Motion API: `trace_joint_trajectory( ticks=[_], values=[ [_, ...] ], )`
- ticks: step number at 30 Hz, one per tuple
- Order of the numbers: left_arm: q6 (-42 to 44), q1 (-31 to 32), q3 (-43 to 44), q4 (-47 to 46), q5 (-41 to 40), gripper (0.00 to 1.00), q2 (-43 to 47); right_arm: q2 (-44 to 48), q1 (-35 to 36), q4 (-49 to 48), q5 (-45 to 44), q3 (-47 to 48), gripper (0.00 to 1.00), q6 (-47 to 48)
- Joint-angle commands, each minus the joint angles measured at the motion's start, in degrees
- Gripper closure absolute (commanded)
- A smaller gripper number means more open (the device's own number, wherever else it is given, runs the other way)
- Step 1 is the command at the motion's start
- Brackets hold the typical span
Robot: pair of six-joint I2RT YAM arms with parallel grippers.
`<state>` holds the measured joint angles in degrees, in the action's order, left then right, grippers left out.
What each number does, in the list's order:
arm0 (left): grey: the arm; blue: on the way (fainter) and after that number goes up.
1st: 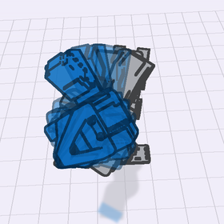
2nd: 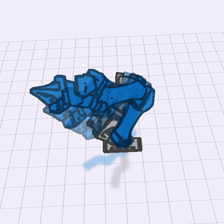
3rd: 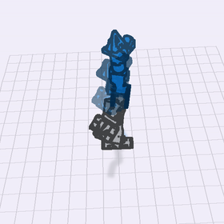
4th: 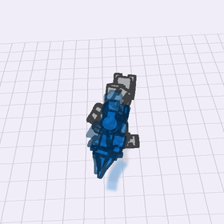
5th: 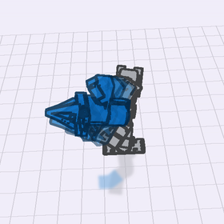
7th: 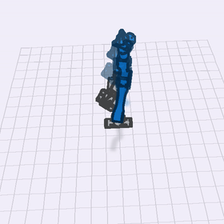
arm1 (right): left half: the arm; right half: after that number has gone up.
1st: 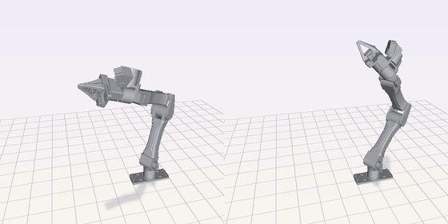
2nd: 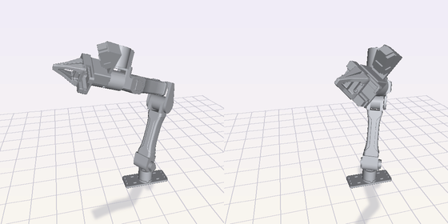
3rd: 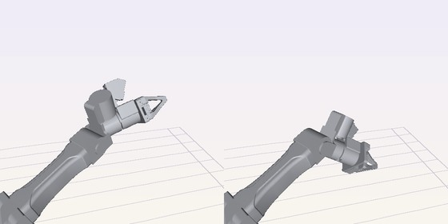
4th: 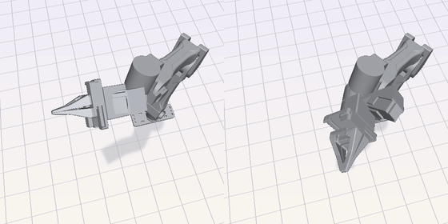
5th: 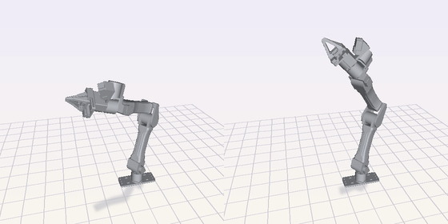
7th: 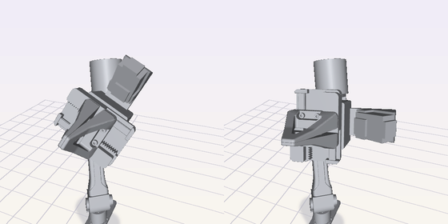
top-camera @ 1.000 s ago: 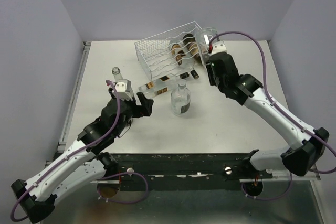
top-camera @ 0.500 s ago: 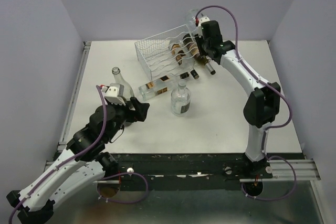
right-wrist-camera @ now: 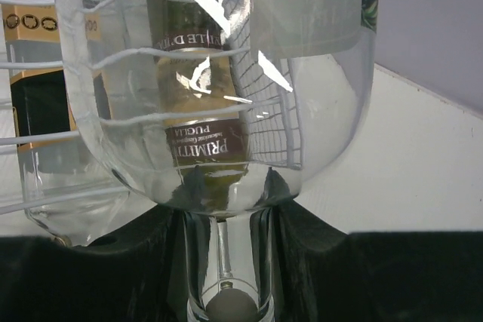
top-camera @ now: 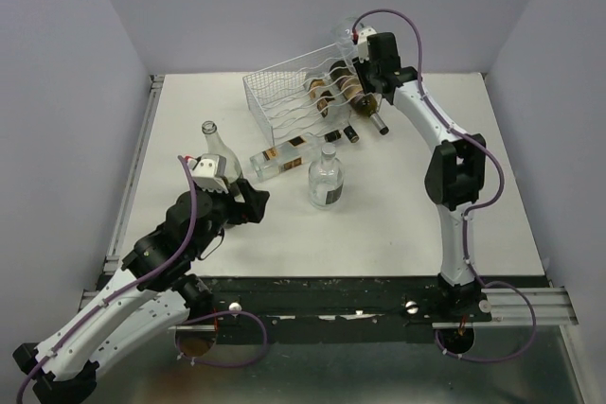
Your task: Put the wine bottle on the wine rack
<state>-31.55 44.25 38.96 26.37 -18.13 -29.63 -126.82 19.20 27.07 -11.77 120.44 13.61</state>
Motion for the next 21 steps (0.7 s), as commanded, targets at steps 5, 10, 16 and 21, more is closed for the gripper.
trace_joint_trajectory(
  ticks=[5, 10, 16, 21],
  values=[
    [-0.18, -0.13, 0.41, 1.32, 0.29, 0.06, -0.52, -1.05, 0.57, -7.82, 1.57, 5.24, 0.99, 0.2],
    [-0.09, -0.13, 0.15, 1.22, 0.81, 0.05, -1.05, -2.81, 0.57, -5.37, 1.49, 6.38, 0.99, 0.37],
    [-0.18, -0.22, -0.55, 1.4, 0.99, 0.05, -0.96, -5.45, 0.57, -2.46, -1.14, 8.75, 0.99, 1.69],
    [-0.18, -0.13, -0.46, 1.67, 1.25, 0.05, -1.13, -7.29, 0.57, -1.23, -2.99, 11.04, 0.82, 2.13]
  ],
)
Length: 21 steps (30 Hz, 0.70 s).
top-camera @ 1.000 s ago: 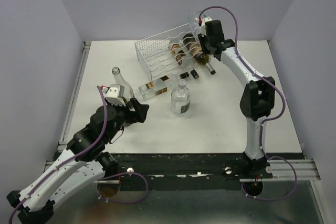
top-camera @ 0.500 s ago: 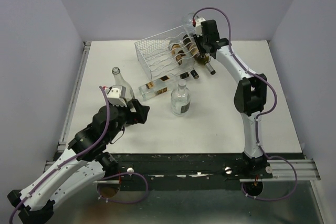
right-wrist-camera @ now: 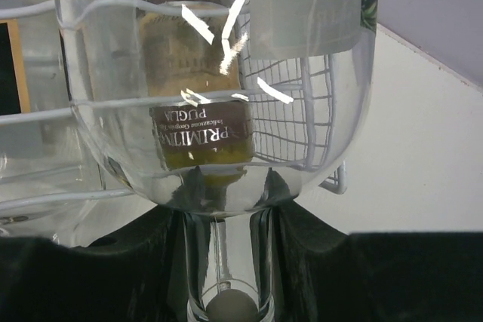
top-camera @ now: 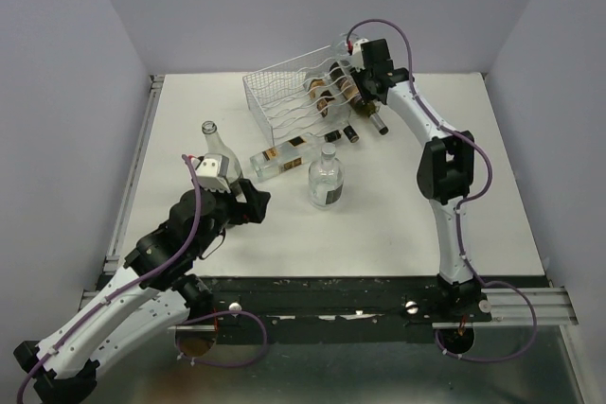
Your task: Put the wine bottle on the wine rack
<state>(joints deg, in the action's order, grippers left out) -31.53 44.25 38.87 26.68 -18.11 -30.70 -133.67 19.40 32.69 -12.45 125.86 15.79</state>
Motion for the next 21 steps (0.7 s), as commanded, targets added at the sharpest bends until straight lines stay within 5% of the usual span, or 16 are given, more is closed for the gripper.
trace_joint_trajectory(
  ticks=[1, 6, 11, 21],
  values=[
    [-0.2, -0.13, -0.38, 1.36, 1.15, 0.05, 0.02, -0.72, 0.38, -6.59, -2.67, 6.23, 0.75, 0.03],
    [-0.2, -0.22, -0.29, 1.54, 1.15, 0.05, -0.15, -0.72, 0.38, -6.41, -3.46, 6.41, 0.36, 0.29],
    [0.15, -0.22, -0.11, 1.71, 1.23, 0.05, -0.33, 4.19, 0.38, -11.41, -3.29, -0.43, 0.15, 0.65],
    [0.15, -0.13, -0.64, -0.48, 2.64, 0.05, -1.73, 19.66, 0.64, 3.06, 8.91, -3.69, 0.12, -9.1]
  ],
)
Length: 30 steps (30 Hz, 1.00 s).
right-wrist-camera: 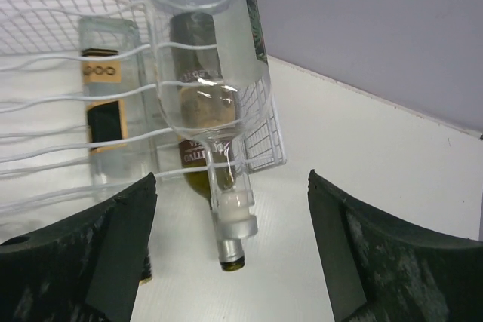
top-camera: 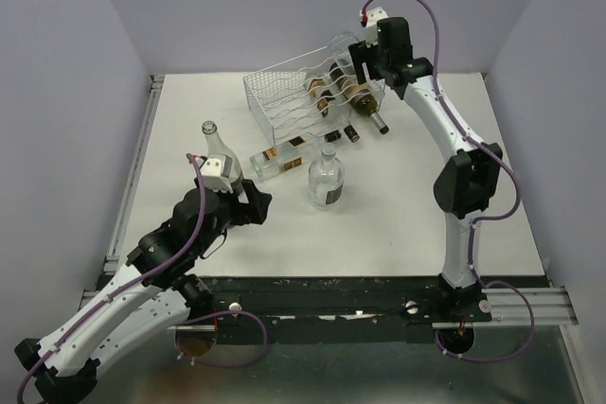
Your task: Put the wine bottle on the wine rack
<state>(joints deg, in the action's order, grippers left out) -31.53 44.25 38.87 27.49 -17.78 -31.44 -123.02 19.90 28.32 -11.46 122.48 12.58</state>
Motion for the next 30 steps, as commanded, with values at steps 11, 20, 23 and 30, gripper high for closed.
trace_joint_trajectory(
  ticks=[11, 20, 23, 30],
  values=[
    [1.12, -0.22, -0.64, -4.46, 5.12, 0.05, -4.42, 24.75, 14.71, 19.67, 6.99, -14.62, 0.12, -4.76],
    [1.73, -0.13, -1.52, -3.4, 1.96, 0.05, -2.05, 25.2, 23.6, 22.13, -0.05, -20.7, 0.11, -8.09],
    [1.47, -0.13, -1.87, -3.49, 2.05, 0.04, -1.52, 24.24, 23.87, 22.75, 0.91, -21.57, 0.13, -9.24],
    [1.47, -0.13, -1.78, -3.49, 2.22, 0.04, -2.13, 22.39, 23.96, 22.22, 7.42, -23.86, 0.3, -9.32]
  ],
)
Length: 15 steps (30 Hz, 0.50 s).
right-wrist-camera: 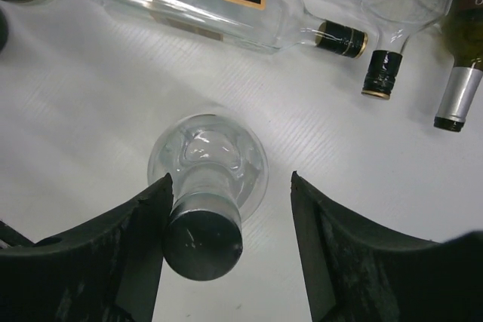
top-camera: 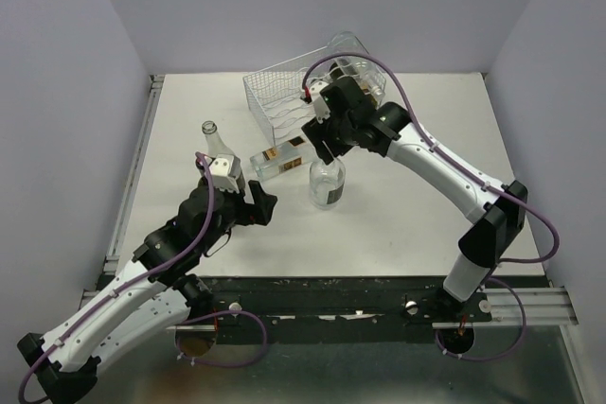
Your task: Put the wine bottle on the wine rack
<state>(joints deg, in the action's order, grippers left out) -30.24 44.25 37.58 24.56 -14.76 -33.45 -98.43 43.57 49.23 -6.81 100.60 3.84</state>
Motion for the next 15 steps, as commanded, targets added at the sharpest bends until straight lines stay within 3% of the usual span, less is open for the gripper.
trace_joint_trajectory(
  ticks=[1, 8, 12, 15],
  values=[
    [0.18, -0.13, -0.49, -0.65, -0.79, 0.04, -0.3, -2.64, 0.2, 1.3, 3.2, -1.9, 0.31, -0.58],
    [0.36, -0.22, -0.32, -1.0, 0.0, 0.05, -1.44, -3.43, 0.29, 2.53, 4.96, -1.81, 0.33, -1.2],
    [0.36, -0.13, -0.14, -1.18, 0.52, 0.05, -2.32, -4.22, 0.29, 4.2, 6.45, -1.46, 0.53, -1.2],
    [0.53, -0.22, -0.05, -1.09, 0.7, 0.05, -2.67, -5.28, 0.29, 6.13, 6.46, -0.58, 0.73, -1.37]
  ],
)
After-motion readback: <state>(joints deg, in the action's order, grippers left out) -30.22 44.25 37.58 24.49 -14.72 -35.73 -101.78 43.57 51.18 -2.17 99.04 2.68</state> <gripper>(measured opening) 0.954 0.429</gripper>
